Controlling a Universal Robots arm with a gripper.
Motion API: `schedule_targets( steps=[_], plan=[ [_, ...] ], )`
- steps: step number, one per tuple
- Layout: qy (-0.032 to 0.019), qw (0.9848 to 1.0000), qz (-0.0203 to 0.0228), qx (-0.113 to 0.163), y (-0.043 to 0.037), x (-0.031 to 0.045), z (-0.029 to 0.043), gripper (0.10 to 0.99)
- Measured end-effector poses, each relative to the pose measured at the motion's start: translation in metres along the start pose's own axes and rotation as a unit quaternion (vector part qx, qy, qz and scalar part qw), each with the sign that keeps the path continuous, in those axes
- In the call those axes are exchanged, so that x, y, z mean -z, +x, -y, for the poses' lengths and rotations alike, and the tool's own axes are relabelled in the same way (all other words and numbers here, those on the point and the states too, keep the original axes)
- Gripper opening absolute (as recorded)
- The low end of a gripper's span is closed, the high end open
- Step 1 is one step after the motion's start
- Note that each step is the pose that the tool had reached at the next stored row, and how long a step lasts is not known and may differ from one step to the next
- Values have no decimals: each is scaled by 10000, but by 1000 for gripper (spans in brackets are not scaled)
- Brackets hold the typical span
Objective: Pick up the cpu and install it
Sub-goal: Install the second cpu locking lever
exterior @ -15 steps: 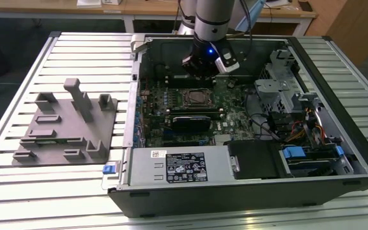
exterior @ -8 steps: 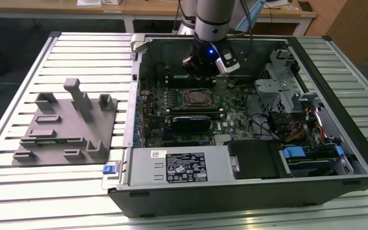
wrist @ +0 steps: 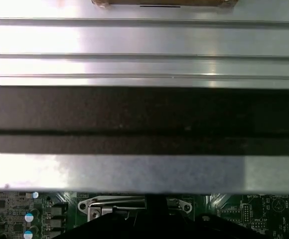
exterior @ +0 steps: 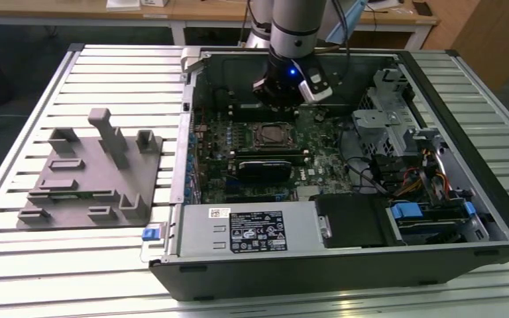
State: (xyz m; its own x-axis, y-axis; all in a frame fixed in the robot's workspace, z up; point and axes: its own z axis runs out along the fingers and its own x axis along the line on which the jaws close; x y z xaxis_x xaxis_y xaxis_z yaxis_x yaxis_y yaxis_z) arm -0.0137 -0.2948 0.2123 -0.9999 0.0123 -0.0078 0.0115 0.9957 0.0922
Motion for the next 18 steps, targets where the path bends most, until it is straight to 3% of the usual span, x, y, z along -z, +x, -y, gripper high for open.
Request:
schedule_targets(
  steps=[18],
  plan=[
    [0,10000,0,0,-3,13,54,106]
  ],
)
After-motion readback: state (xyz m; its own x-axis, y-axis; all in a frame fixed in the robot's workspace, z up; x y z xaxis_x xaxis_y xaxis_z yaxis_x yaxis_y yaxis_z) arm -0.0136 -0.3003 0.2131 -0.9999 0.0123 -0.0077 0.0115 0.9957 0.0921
